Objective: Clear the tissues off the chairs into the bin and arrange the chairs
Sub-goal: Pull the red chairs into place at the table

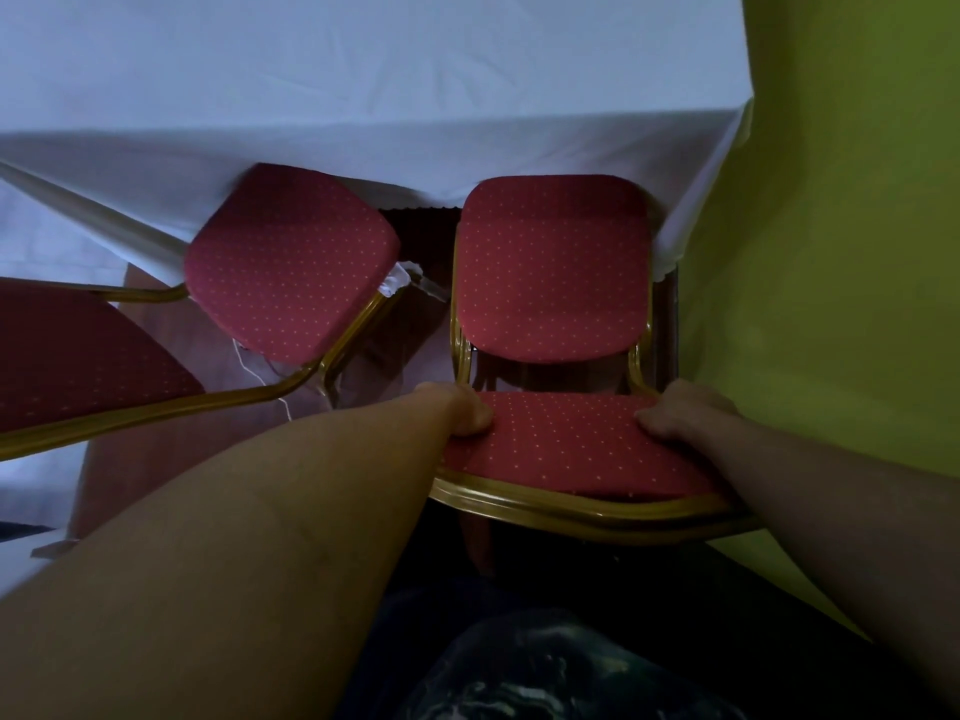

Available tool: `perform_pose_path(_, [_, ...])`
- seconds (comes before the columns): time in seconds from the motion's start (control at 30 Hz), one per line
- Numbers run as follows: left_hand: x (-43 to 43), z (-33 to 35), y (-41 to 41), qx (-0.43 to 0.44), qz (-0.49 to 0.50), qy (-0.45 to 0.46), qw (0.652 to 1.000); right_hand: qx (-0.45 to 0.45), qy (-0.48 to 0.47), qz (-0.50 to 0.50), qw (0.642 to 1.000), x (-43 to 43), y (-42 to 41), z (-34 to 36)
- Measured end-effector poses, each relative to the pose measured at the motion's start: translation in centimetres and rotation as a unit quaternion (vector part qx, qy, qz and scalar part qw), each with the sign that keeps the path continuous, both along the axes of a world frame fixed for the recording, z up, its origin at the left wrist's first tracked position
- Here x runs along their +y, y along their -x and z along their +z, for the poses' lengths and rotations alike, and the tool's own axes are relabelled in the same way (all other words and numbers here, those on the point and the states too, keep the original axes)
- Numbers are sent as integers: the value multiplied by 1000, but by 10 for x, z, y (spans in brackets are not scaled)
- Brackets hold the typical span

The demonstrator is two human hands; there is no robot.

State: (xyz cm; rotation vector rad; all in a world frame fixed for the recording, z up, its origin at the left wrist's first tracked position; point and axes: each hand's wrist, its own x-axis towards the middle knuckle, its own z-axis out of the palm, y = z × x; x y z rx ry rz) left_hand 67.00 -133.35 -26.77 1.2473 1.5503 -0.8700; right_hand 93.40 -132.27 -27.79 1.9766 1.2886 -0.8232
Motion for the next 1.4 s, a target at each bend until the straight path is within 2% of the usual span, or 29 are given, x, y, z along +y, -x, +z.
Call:
perform_pose_path(0.1, [8,-1,3,-20,-30,-62,997,32,-11,-4,999,4,12,4])
perform_pose_path(0.33, [30,15,35,-57,-31,-193,979,116,-72,-16,991,28,61,24])
perform_pose_path(0.5, [49,34,91,-75,-66,-241,965,139,-117,-53,982,42,120,47])
perform_pose_path(0.6, [56,45,138,-53,-100,-278,954,134,-127,-58,981,49,167,59])
perform_pose_path(0.8, [59,58,224,-21,-124,-295,947,171,-147,-51,973,57,268,73])
perform_pose_path(0.97, [59,69,263,-16,-126,-308,943,194,-159,-39,967,53,325,83])
perform_pose_path(1.4, [43,82,306,10,-111,-322,940,216,-162,-16,963,46,360,80])
